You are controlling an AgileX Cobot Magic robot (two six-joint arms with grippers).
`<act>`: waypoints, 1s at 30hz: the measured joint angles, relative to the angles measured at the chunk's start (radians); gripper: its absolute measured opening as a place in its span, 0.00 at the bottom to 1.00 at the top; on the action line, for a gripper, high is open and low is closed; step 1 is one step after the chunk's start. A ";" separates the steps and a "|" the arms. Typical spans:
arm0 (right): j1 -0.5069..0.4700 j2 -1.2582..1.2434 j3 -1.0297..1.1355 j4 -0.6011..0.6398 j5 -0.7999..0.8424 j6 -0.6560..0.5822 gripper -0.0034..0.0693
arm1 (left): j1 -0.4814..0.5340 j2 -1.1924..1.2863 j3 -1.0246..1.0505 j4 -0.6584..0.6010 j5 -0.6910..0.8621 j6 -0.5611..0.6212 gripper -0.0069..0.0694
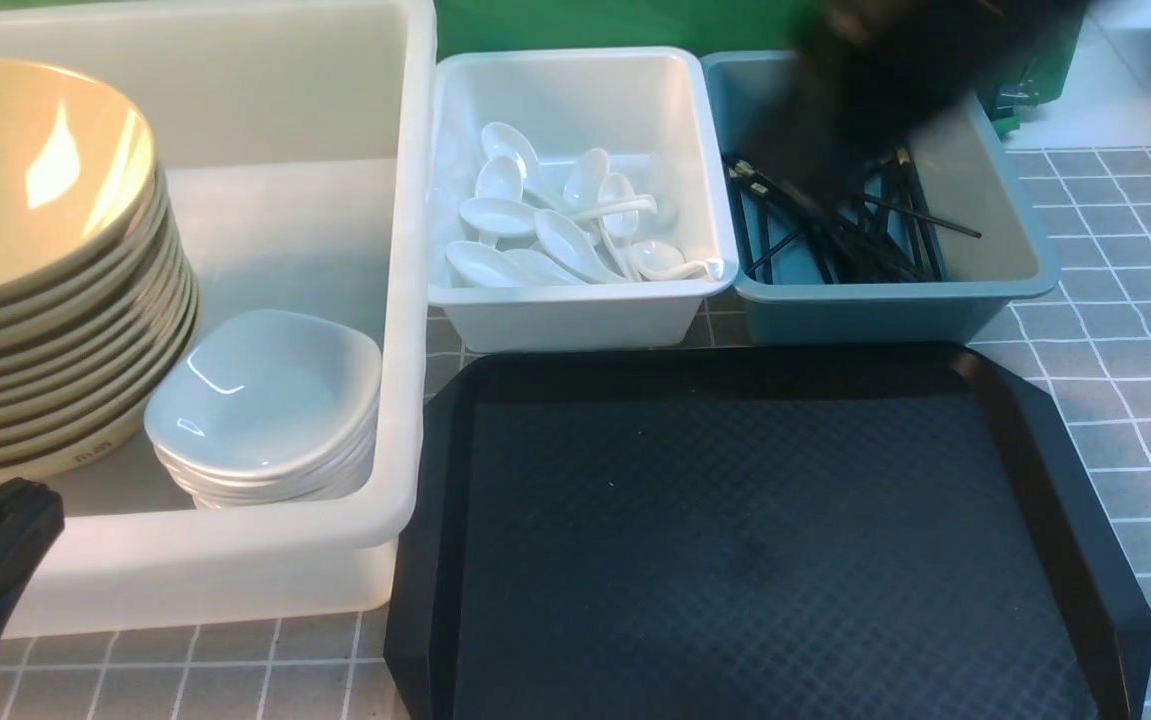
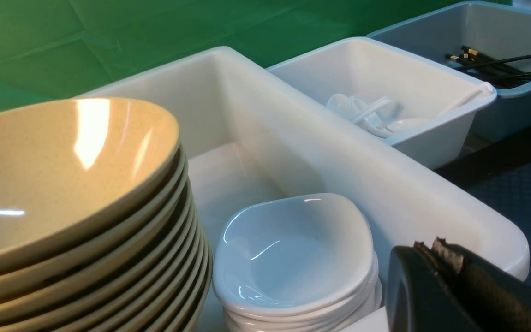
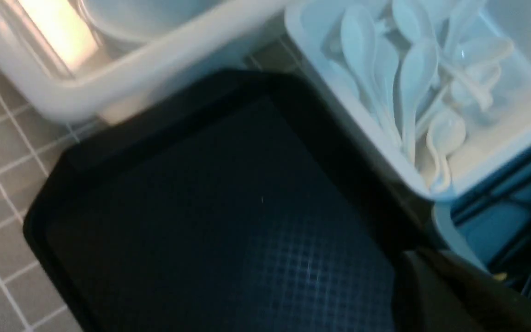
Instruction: On grey table put chopsticks spoon bowls plates into blue grey white boxes.
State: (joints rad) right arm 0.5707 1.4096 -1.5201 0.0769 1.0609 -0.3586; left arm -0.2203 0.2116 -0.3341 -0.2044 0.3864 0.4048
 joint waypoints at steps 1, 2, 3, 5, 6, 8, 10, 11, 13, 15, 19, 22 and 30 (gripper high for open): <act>-0.001 -0.011 0.039 0.000 -0.019 0.000 0.09 | 0.000 0.000 0.000 0.000 0.000 0.000 0.08; -0.005 -0.102 0.193 0.000 -0.095 0.001 0.09 | 0.000 0.000 0.000 0.000 0.001 0.000 0.08; -0.005 -0.145 0.266 0.000 -0.138 0.001 0.09 | 0.000 0.000 0.000 0.000 0.001 0.000 0.08; -0.005 -0.235 0.416 0.001 -0.228 0.002 0.09 | 0.000 0.000 0.000 0.000 0.001 0.000 0.08; -0.005 -0.281 0.488 0.001 -0.253 0.005 0.09 | 0.000 0.000 0.000 0.000 0.001 0.000 0.08; -0.005 -0.360 0.612 0.001 -0.290 0.023 0.09 | 0.000 0.000 0.000 0.000 0.001 0.000 0.08; -0.005 -0.421 0.713 0.001 -0.300 0.029 0.09 | 0.000 0.000 0.000 0.000 0.001 0.000 0.08; -0.005 -0.444 0.757 0.001 -0.302 0.029 0.09 | 0.000 0.000 0.000 0.000 0.001 0.000 0.08; -0.005 -0.465 0.805 0.001 -0.301 0.029 0.09 | 0.000 0.000 0.000 0.000 0.001 0.000 0.08; -0.005 -0.490 0.873 -0.003 -0.294 0.029 0.09 | 0.000 0.000 0.000 0.000 0.001 0.000 0.08; -0.006 -0.504 0.920 -0.029 -0.243 0.030 0.09 | 0.000 0.000 0.000 0.000 0.001 0.000 0.08; -0.007 -0.504 0.922 -0.050 -0.195 0.082 0.09 | 0.000 0.000 0.000 0.000 0.001 0.000 0.08; -0.047 -0.732 1.033 -0.173 -0.384 0.318 0.09 | 0.000 0.000 0.000 -0.003 0.002 0.000 0.08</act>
State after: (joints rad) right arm 0.5238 0.6776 -0.4869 -0.0961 0.6773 -0.0409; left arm -0.2203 0.2116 -0.3341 -0.2074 0.3887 0.4046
